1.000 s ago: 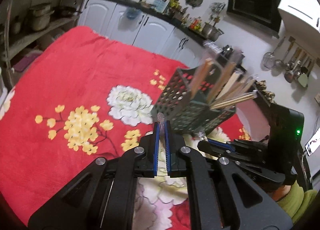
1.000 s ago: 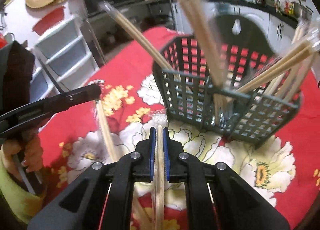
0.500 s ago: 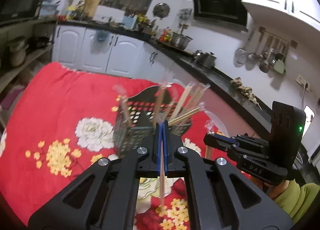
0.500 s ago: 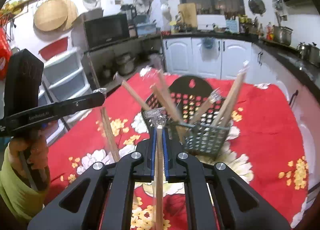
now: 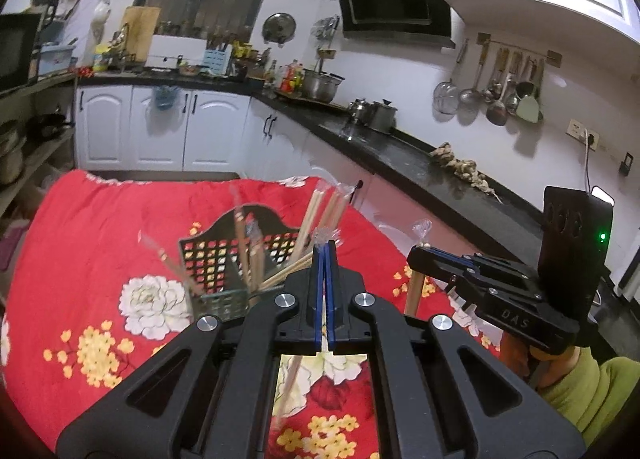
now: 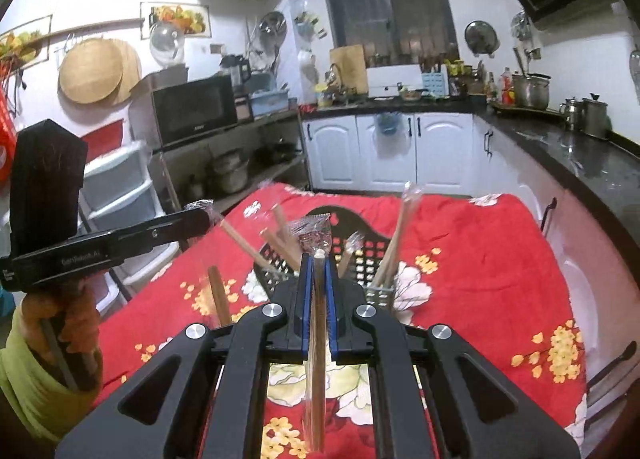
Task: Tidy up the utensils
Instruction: 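Lift both held chopsticks upright above the green caddy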
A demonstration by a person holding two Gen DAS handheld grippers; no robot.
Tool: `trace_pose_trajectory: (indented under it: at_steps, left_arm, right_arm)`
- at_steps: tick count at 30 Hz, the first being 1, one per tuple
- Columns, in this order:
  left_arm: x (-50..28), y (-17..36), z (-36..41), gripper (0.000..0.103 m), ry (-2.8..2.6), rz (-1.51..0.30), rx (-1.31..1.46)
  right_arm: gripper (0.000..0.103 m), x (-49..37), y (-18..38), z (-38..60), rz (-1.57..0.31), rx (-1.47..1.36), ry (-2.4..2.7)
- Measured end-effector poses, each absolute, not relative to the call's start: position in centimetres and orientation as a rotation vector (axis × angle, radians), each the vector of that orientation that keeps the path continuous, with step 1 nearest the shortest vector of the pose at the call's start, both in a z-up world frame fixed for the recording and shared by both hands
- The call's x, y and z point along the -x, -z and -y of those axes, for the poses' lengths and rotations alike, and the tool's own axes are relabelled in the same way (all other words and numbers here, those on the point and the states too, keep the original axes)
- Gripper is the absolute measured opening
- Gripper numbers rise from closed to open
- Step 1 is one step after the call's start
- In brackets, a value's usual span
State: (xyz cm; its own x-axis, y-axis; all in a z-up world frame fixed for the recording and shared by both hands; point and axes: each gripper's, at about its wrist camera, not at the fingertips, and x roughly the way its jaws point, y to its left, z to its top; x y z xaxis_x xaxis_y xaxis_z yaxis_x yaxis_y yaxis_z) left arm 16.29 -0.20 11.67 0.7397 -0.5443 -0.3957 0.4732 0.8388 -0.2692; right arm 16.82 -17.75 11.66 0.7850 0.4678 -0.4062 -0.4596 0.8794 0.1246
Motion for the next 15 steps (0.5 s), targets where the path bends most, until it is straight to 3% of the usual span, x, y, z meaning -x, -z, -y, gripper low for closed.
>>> trace_pose_trajectory:
  at_steps: [15]
  left_arm:
    - [-17.0,-16.6,2.1,0.000,0.601,-0.368,0.123]
  right_arm:
    - [0.007,-17.1,-15.0,21.1,-0.325,-0.078,-0.436]
